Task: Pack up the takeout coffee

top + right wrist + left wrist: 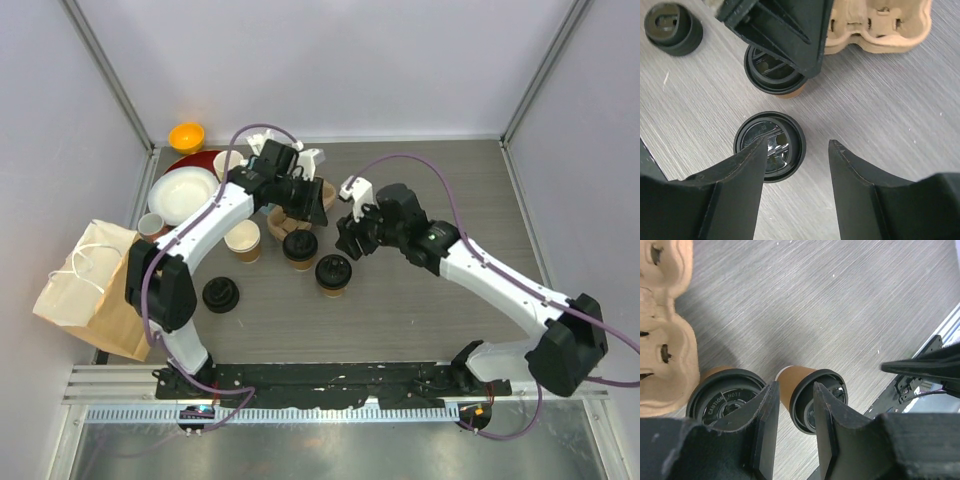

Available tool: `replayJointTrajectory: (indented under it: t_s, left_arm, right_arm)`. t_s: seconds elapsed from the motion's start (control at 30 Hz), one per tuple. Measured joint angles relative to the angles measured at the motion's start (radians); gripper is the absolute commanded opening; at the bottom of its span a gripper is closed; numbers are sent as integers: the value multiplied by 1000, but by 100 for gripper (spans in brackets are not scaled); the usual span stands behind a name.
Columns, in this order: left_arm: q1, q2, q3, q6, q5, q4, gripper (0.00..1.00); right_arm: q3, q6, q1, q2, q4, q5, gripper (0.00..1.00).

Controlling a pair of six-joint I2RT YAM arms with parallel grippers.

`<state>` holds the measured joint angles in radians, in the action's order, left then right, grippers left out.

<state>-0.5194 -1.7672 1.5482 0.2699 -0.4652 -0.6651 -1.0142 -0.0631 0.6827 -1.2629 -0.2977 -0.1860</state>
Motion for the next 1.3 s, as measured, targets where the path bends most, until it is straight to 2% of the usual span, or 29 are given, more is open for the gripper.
replayJointTrajectory:
  t_s: [0.17, 0.33, 0.53, 0.7, 0.8, 0.97, 1.03, 1.17, 1.23, 1.3]
  left_arm:
    - [16, 82, -13, -23, -6, -7, 31]
    - [23, 144, -45, -79, -40, -66, 29]
    - [24, 163, -98, -166, -109, -145, 29]
    - [24, 166, -115, -208, -152, -180, 29]
    - [24, 182, -129, -289, -225, -197, 31]
    - [24, 201, -117, -585, -306, -375, 36]
    - [24, 212, -103, -769, -306, -483, 42]
    - [-2, 268, -70, -1058, -242, -595, 43]
    - [-72, 318, -63, -1152, -169, -610, 42]
    - [-215, 389, -100, -1207, -88, -579, 41]
  right_arm:
    - [-128, -125, -8, -153, -72, -90, 57]
    - [-144, -180, -18, -246, -124, -167, 55]
    - [-144, -206, -24, -283, -143, -232, 51]
    - [-144, -200, -28, -293, -144, -257, 56]
    - [-149, -174, -51, -291, -142, -292, 57]
    - [-158, -56, -164, -269, -111, -364, 56]
    - [-172, 0, -208, -269, -95, -365, 56]
    - [-177, 92, -234, -270, -68, -370, 55]
    - [-177, 135, -233, -275, -49, -387, 52]
    - [-176, 179, -237, -283, -24, -415, 47]
